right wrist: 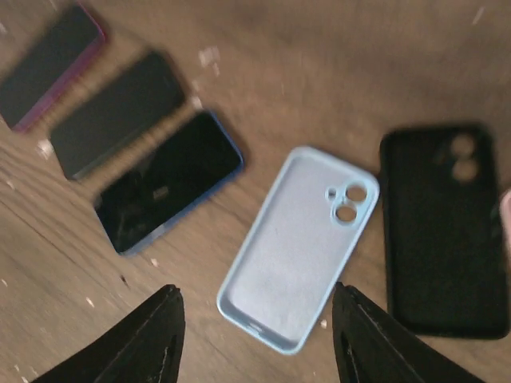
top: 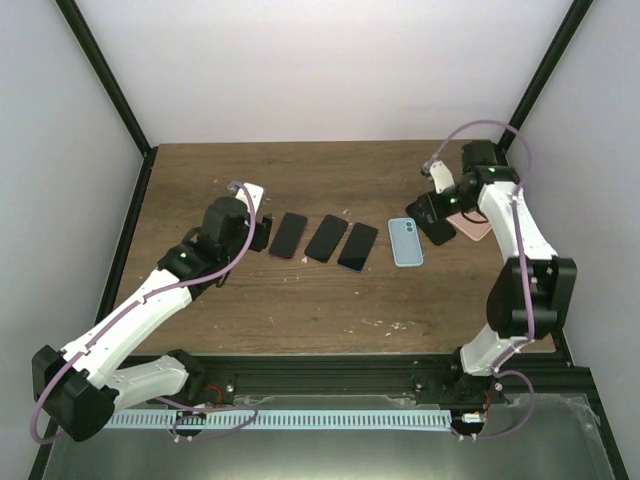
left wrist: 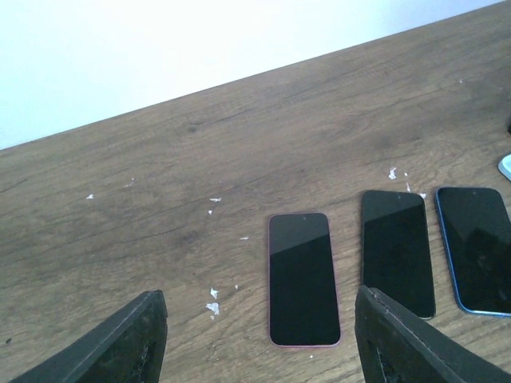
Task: Take the phone out of the phone case
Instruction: Place the phone case at the center of the board, then reset both arms
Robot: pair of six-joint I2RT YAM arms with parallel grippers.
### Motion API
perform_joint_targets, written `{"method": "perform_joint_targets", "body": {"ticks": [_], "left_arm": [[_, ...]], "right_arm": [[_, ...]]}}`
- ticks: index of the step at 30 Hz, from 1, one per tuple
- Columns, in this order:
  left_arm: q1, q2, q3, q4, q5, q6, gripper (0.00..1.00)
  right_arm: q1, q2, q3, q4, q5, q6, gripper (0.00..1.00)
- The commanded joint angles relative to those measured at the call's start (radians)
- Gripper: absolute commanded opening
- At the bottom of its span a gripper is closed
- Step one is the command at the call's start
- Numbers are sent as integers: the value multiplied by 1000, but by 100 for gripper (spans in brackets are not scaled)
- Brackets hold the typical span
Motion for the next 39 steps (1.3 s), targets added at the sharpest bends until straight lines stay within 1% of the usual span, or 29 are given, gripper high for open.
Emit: {"method": "perform_joint_targets", "body": {"ticks": [1, 5, 6, 7, 8, 9, 10, 11, 12, 13, 14, 15, 16, 17, 18, 20, 23, 26, 28, 34, 39], "left_arm": [[1, 8, -1, 5, -49, -30, 67], [4, 9, 0, -1, -107, -68, 75], [9, 9, 1, -2, -114, -79, 77], [20, 9, 5, -9, -116, -99, 78], [34, 13, 11, -14, -115, -123, 78], [51, 16, 24, -28, -106, -143, 79], [71, 21, 30, -38, -82, -163, 79], [92, 26, 36, -45, -65, -177, 80], [110, 28, 40, -47, -50, -189, 80], [123, 29, 43, -47, -41, -194, 80], [131, 25, 42, -43, -38, -193, 82], [137, 18, 38, -37, -38, -191, 83], [139, 9, 32, -25, -38, -186, 84], [140, -4, 19, -3, -31, -170, 85], [140, -20, 5, 24, -20, -154, 86], [138, -47, -17, 72, -24, -170, 86], [136, -63, -16, 107, -67, -223, 87], [137, -61, -5, 101, -136, -266, 88], [136, -56, -1, 97, -177, -283, 88], [129, -63, -6, 103, -204, -278, 88], [122, -73, -15, 114, -215, -270, 88]], "right_arm": [[-8, -149, 51, 103, -114, 53, 53], [-8, -237, 50, 245, -112, 144, 58], [-8, -257, 54, 277, -104, 164, 62], [-8, -279, 55, 317, -89, 189, 68], [-9, -305, 50, 361, -66, 213, 76], [-8, -331, 35, 411, -45, 233, 94], [-8, -362, 10, 468, -23, 248, 99], [-9, -392, -27, 529, -4, 259, 100], [-8, -427, -86, 628, 37, 280, 100], [-8, -464, -152, 699, 80, 322, 100], [-8, -495, -225, 753, 91, 381, 100], [-8, -521, -281, 788, 32, 400, 100], [-8, -542, -335, 813, -68, 386, 100], [-9, -561, -405, 848, -136, 387, 100], [-8, -596, -466, 911, -149, 431, 100], [-9, -635, -544, 999, -109, 484, 100], [-8, -634, -552, 994, -10, 581, 100], [-8, -644, -578, 1001, 4, 655, 100], [-9, -637, -559, 972, 5, 661, 100], [-9, -593, -458, 882, 27, 706, 100], [-8, -584, -440, 858, 14, 691, 100]]}}
